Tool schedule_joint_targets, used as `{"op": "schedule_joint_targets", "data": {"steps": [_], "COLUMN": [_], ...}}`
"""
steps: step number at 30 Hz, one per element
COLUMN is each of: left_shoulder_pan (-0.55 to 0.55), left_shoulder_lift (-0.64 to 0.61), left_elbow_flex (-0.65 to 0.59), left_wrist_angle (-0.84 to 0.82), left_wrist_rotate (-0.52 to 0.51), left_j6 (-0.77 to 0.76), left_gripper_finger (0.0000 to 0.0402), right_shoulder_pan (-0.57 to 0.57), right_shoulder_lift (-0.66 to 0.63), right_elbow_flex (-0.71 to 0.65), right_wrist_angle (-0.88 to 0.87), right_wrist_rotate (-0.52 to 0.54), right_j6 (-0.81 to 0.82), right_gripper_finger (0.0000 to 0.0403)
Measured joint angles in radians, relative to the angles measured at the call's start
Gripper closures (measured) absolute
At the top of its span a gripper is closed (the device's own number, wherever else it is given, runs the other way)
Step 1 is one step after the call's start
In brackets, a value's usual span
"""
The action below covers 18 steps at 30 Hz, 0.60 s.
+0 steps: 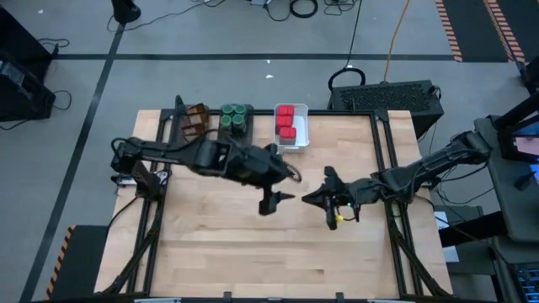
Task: Sort spices by type
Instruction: Return to Home Position
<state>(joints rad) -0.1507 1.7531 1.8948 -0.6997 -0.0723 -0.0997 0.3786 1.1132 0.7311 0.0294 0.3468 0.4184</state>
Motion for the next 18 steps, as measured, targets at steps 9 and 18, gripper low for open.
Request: {"op": "schedule_joint_targets", "data": {"steps": [9, 18], "left_shoulder_pan": [-0.057, -0.057], "left_shoulder_lift": [-0.284, -0.614], "left_elbow_flex": [-0.42, -0.953], "left_wrist_angle": [0.244, 0.631], "left_wrist_rotate": [-0.148, -0.268], "left_j6": [-0.012, -0.105], "left_gripper_finger": [0.0098, 0.0098], "right_shoulder_pan": [-0.125, -0.263], "right_shoulder_lift": [0.114, 0.14], "right_elbow_flex": [0.0, 0.0], "right_wrist_angle": [0.335, 0.408], "right_wrist_rotate": [-0.199, -0.326], "right_j6": [-0.038, -0.009], "right_gripper_finger": [0.0403, 0.0403]}}
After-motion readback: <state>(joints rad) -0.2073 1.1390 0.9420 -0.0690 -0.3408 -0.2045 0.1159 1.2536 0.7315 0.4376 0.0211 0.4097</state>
